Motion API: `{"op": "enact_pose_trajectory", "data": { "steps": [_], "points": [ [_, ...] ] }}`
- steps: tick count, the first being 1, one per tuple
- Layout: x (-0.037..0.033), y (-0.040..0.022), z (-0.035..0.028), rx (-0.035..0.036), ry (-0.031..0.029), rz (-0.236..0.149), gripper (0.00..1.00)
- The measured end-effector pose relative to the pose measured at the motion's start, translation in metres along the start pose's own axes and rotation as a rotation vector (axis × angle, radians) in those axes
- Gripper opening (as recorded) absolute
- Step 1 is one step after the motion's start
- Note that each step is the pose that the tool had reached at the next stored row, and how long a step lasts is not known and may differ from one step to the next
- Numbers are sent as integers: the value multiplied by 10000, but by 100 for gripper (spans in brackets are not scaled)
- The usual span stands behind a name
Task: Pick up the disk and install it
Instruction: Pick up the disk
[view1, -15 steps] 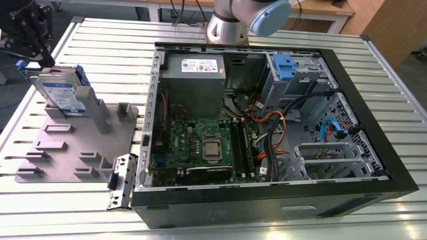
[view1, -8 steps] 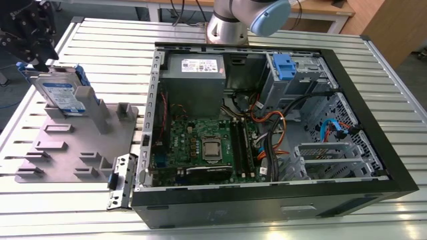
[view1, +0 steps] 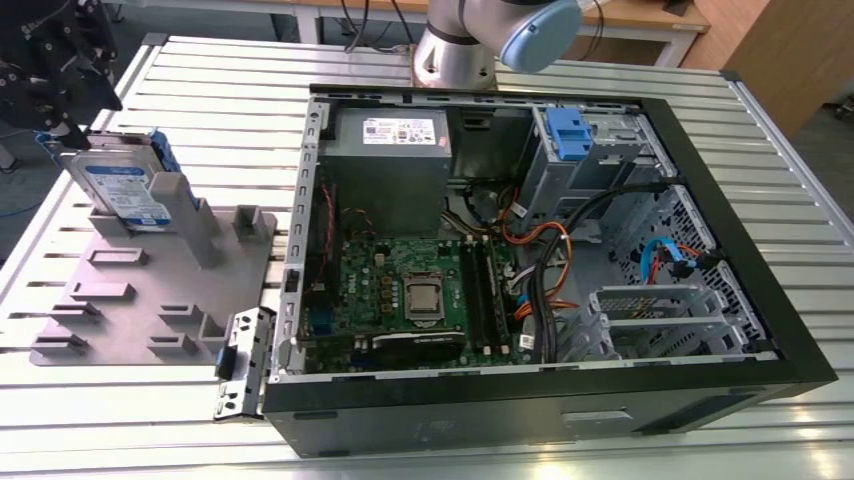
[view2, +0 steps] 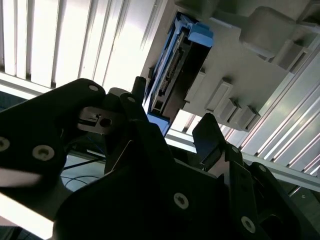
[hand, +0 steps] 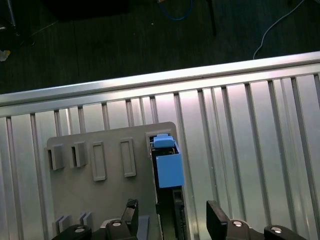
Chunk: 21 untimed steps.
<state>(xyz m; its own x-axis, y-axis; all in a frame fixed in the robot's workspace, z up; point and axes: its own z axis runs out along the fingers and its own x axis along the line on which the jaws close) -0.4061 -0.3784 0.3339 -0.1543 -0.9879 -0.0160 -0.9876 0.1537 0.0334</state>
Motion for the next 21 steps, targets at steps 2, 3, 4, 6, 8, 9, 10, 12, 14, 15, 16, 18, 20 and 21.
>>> {"op": "enact_pose_trajectory", "data": {
  "steps": [2, 3, 4, 6, 8, 9, 10, 12, 14, 15, 16, 18, 20, 21],
  "points": [
    [0, -1, 12, 5, -2, -13, 65],
    [1, -1, 23, 8, -1, -31, 65],
    [1, -1, 35, 9, 0, -55, 65],
    [1, -2, 60, 9, 2, -124, 65],
    [2, -2, 81, 8, 6, -235, 65],
    [2, -3, 92, 8, 8, -308, 65],
    [2, -3, 105, 9, 10, -380, 65],
    [2, -4, 133, 21, 13, -514, 65],
    [2, -4, 164, 39, 14, -650, 65],
    [2, -4, 179, 47, 15, -713, 65],
    [2, -4, 193, 55, 16, -772, 65],
    [3, -3, 224, 67, 18, -883, 65],
    [4, -3, 256, 78, 19, -991, 65],
    [4, -3, 272, 83, 20, -1041, 65]
  ]
}}
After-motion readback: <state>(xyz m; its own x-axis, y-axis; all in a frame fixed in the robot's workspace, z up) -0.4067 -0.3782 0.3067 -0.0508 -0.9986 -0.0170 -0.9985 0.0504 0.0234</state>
